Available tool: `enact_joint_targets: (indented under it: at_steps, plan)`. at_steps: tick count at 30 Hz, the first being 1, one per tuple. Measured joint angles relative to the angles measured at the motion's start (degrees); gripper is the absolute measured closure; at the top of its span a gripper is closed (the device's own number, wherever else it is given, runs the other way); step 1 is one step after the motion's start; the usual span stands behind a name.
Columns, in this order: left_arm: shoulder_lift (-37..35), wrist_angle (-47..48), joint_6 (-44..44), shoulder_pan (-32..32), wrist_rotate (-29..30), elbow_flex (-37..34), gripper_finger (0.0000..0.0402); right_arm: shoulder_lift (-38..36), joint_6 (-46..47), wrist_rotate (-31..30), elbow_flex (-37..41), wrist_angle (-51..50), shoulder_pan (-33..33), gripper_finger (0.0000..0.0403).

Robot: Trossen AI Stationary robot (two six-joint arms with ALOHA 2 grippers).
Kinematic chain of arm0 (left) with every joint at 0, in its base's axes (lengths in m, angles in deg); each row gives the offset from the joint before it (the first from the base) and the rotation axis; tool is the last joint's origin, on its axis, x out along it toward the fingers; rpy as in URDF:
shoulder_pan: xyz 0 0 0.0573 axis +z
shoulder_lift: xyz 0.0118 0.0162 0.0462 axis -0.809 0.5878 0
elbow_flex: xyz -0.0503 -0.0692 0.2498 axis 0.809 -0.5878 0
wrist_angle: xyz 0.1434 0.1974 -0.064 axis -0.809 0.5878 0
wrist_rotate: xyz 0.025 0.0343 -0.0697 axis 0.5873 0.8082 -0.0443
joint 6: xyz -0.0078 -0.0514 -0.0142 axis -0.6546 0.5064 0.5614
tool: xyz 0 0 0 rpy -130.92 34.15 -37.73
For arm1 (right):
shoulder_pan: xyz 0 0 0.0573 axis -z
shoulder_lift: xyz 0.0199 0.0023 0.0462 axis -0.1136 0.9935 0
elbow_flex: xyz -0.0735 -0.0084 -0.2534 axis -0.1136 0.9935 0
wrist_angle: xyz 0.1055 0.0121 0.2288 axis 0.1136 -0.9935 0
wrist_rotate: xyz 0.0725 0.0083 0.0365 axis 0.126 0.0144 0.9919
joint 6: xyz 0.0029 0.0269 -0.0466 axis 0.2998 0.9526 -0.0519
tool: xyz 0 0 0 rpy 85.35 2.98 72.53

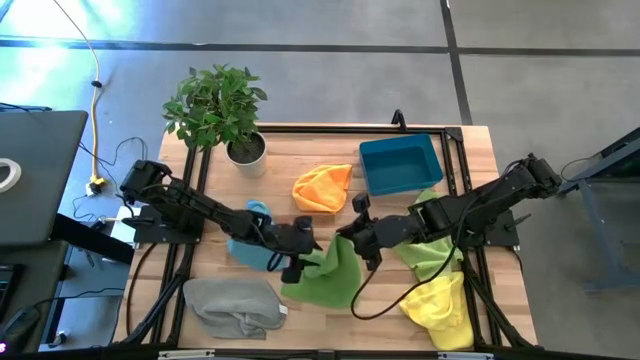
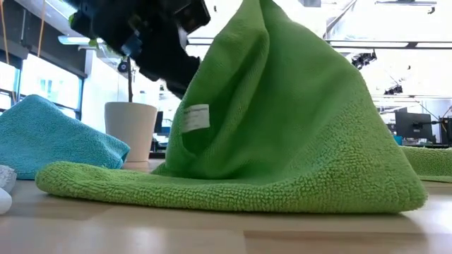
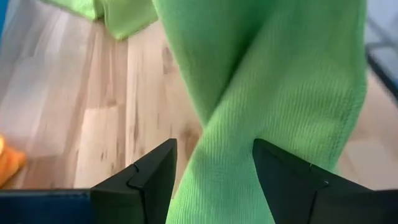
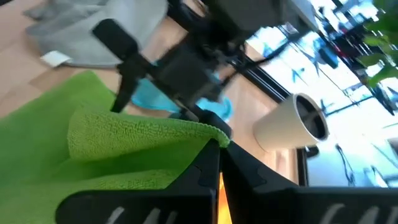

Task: Fold microfiber towels
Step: Fold the green microfiber cloth

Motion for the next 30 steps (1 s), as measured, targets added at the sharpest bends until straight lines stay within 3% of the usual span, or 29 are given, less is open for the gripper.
enact_joint_targets:
  at_steps: [9, 19, 30]
  plan:
    - [-0.39, 8.52, 0.48, -1.91, 9.59, 0.00, 0.0199, 0.00, 8.53, -7.44, 0.00, -1.96, 0.07, 0.0403]
    - [-1.47, 11.52, 1.99, -7.11, 31.73, 0.00, 0.0199, 0.00, 16.68, -9.00, 0.00, -2.72, 0.21, 0.0403]
    - [-2.07, 6.64, 10.66, -12.53, 37.62, 0.04, 0.0199, 0.00, 33.21, -14.85, 0.00, -4.70, 4.32, 0.0403]
